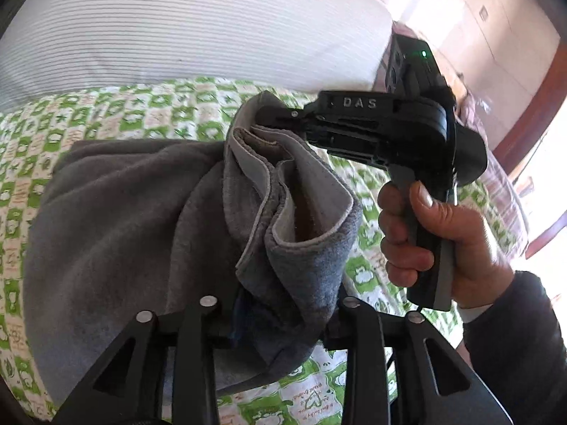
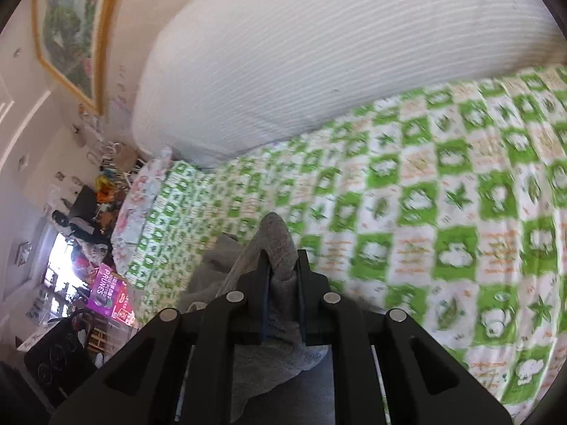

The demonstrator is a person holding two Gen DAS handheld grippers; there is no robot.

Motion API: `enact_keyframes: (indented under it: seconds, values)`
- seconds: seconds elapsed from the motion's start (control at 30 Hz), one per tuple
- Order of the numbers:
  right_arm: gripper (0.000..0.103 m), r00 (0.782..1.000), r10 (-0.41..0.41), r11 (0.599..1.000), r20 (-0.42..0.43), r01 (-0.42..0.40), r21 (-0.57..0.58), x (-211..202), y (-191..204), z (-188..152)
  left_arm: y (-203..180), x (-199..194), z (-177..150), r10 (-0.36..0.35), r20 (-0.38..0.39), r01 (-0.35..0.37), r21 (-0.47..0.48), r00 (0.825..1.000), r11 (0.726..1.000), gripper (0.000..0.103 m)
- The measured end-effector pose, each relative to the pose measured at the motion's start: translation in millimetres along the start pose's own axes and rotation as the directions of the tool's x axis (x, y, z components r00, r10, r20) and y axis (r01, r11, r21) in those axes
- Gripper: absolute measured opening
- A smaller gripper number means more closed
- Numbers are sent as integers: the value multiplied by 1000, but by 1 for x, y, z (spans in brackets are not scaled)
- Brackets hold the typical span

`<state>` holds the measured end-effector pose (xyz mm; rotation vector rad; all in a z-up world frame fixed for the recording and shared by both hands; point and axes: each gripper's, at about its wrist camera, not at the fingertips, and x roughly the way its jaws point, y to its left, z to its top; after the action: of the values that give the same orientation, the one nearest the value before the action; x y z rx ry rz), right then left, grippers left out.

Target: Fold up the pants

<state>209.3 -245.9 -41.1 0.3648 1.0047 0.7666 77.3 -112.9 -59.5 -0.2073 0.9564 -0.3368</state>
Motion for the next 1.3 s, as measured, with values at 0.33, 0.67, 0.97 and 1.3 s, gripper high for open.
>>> enact_keyframes:
  seconds: [0.33,0.67,0.97,1.3]
  values:
    - [40,996,-72,993,58,66,93,-39,-24,-15,-8,-5,-18,-61,-25,62,23,998,998,60]
    - [40,987,-130,991,89,130,9,-69,19,-25,1,-43,-29,-142,-7,142,23,990,990,62]
    - [42,982,-147,985,114,157,-76,-86,75,-64,46,-84,-26,-84,38,84,24,996,996,65]
    - [50,949,-313,889,35,306,-342,-54,129,-120,103,-72,-8,71,-23,-71,10,997,997,66]
